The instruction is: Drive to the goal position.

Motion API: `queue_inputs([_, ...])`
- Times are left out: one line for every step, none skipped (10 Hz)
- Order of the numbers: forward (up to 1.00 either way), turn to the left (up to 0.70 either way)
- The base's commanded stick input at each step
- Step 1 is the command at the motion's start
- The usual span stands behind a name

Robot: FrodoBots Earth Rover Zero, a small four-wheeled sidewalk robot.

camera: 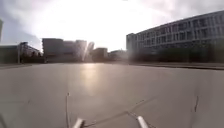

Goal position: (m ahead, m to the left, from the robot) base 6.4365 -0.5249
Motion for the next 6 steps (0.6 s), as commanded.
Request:
queue_inputs([1.0,0.0])
queue_inputs([1.0,0.0])
queue_inputs([1.0,0.0])
queue_inputs([1.0,0.0])
queue_inputs([1.0,0.0])
queue_inputs([1.0,0.0])
